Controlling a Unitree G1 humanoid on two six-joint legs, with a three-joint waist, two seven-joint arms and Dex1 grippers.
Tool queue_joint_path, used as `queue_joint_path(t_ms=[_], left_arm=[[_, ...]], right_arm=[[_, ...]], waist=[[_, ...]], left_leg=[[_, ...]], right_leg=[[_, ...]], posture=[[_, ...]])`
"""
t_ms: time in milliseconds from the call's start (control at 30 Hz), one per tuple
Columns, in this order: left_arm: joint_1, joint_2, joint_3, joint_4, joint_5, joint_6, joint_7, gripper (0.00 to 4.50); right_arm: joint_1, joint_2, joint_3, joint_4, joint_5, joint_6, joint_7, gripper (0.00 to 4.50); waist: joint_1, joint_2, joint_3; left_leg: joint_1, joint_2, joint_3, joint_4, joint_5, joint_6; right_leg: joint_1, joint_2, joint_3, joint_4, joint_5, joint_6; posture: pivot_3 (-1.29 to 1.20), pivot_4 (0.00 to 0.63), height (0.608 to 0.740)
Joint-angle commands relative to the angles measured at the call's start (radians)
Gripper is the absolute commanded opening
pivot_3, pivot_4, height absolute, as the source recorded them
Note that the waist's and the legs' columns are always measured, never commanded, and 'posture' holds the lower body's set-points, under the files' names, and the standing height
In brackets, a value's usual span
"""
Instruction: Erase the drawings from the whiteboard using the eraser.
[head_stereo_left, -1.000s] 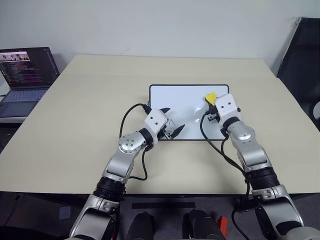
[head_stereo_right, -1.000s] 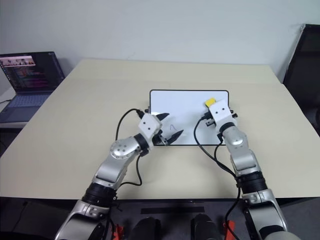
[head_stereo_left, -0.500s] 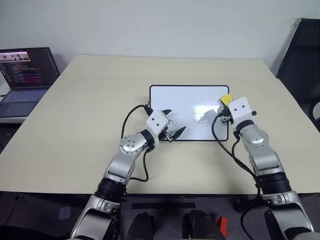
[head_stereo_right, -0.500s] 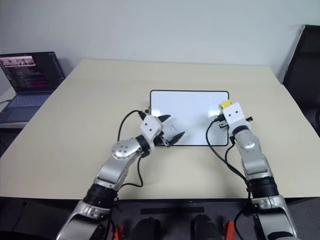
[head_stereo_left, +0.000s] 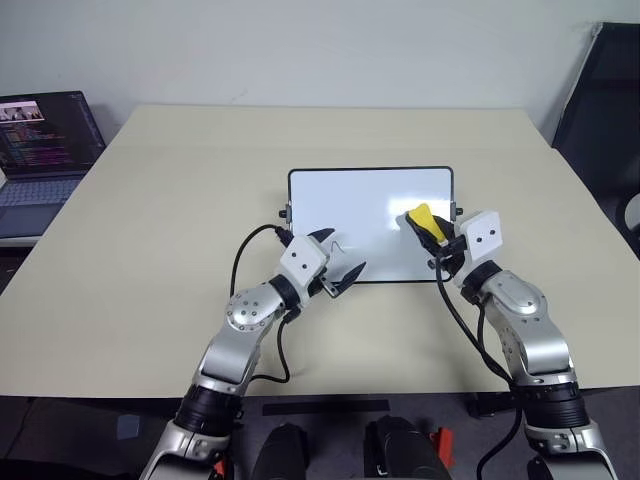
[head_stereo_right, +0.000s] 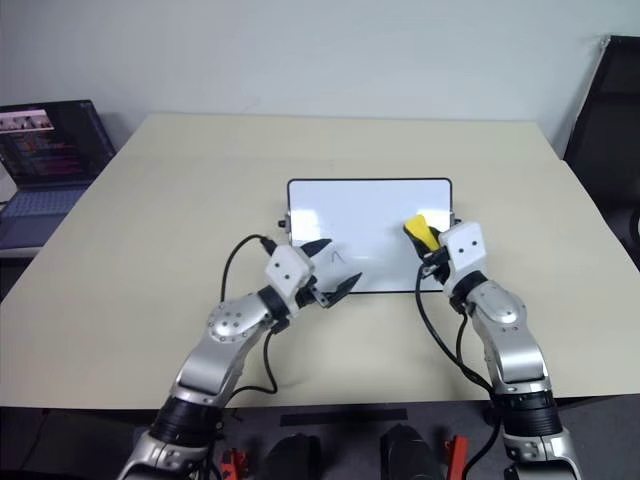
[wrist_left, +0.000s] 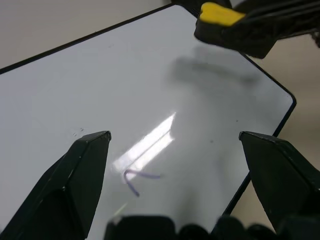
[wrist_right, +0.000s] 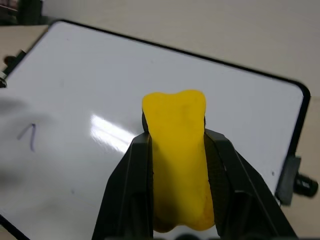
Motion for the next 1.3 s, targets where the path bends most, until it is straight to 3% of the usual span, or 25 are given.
queue_joint_path(t_ms=[33, 300, 567, 867, 1167, 1300], left_arm=[[0.110, 0.004, 0.006, -0.154, 0.017, 0.035, 0.051, 4.50], [0.313, -0.020, 0.011, -0.260, 0.044, 0.075, 0.143, 4.50], [0.327, -0.021, 0.029, -0.235, 0.044, 0.052, 0.177, 4.50], [0.299, -0.022, 0.054, -0.235, 0.039, 0.061, 0.192, 4.50], [0.314, -0.017, 0.052, -0.271, 0.042, 0.089, 0.199, 4.50], [0.309, -0.013, 0.058, -0.288, 0.042, 0.110, 0.199, 4.50]], right_arm=[[-0.003, 0.008, 0.001, -0.038, 0.024, -0.023, 0.019, 1.08], [-0.063, 0.041, 0.056, 0.040, -0.009, -0.075, 0.043, 1.08], [-0.140, 0.103, 0.175, 0.183, -0.059, -0.148, 0.086, 1.08], [-0.214, 0.112, 0.295, 0.394, -0.246, -0.125, 0.034, 1.08], [-0.133, 0.121, 0.370, 0.338, -0.230, -0.153, 0.160, 1.08], [-0.197, 0.144, 0.347, 0.408, -0.253, -0.180, 0.113, 1.08]], waist=[[0.000, 0.000, 0.000], [0.002, -0.001, 0.003], [0.001, -0.001, 0.003], [0.002, -0.001, 0.002], [0.000, -0.001, 0.002], [-0.003, -0.001, 0.002]], left_leg=[[0.000, 0.000, 0.000, 0.000, 0.000, 0.000], [0.001, 0.001, 0.000, 0.001, 0.000, 0.000], [0.001, 0.000, 0.001, 0.000, 0.000, 0.000], [0.002, 0.001, 0.001, 0.000, 0.000, 0.000], [0.005, 0.001, 0.000, 0.001, 0.000, 0.000], [0.005, 0.001, 0.000, 0.001, 0.000, 0.000]], right_leg=[[0.000, 0.000, 0.000, 0.000, 0.000, 0.000], [0.001, -0.003, 0.001, 0.000, -0.005, -0.005], [0.001, -0.002, 0.000, 0.000, -0.004, -0.004], [0.001, -0.002, -0.001, 0.001, -0.004, -0.004], [0.003, -0.002, -0.001, 0.003, -0.005, -0.005], [0.003, -0.001, -0.001, 0.004, -0.005, -0.005]], posture=[[0.00, 0.150, 0.740], [0.00, 0.150, 0.740], [0.00, 0.150, 0.740], [0.00, 0.150, 0.740], [0.00, 0.150, 0.740], [0.00, 0.150, 0.740]])
